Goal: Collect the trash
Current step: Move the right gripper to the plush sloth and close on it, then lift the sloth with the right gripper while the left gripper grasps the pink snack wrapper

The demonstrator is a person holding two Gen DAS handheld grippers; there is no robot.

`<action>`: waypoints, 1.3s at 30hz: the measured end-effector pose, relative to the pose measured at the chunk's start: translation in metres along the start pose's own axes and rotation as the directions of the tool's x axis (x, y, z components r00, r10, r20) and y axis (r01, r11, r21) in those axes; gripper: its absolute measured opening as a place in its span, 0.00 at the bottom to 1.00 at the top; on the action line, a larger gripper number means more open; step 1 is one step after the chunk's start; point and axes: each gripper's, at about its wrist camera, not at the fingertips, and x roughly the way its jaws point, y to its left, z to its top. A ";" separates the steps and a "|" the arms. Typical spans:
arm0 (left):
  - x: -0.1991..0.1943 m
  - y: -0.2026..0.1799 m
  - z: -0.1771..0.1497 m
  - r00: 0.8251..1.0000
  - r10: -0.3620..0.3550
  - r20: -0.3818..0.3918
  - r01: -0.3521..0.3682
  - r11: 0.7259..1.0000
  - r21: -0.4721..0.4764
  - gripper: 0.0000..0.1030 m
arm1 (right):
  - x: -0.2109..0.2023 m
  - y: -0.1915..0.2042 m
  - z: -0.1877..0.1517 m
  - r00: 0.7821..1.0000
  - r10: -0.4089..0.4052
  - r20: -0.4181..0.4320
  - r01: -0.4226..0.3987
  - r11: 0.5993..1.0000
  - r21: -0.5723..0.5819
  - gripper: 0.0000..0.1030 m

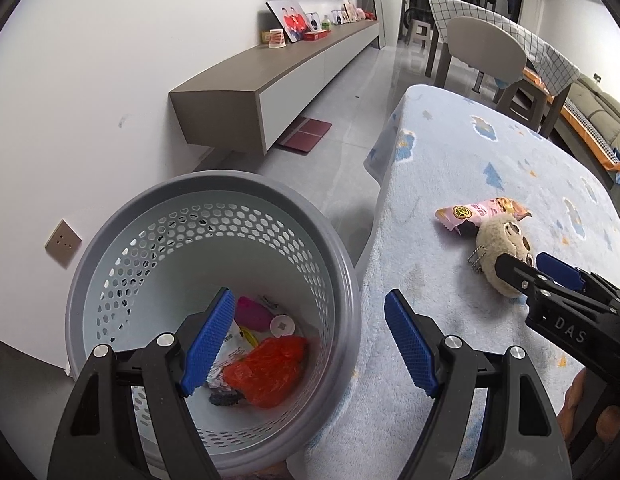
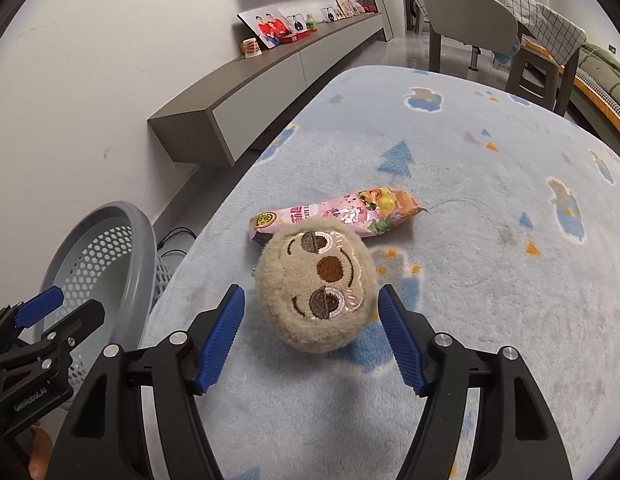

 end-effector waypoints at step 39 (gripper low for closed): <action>0.027 -0.110 0.040 0.997 -0.077 0.032 0.066 0.964 0.256 0.84 | -0.058 -0.106 0.009 0.992 0.063 0.107 -0.091 0.958 0.273 0.54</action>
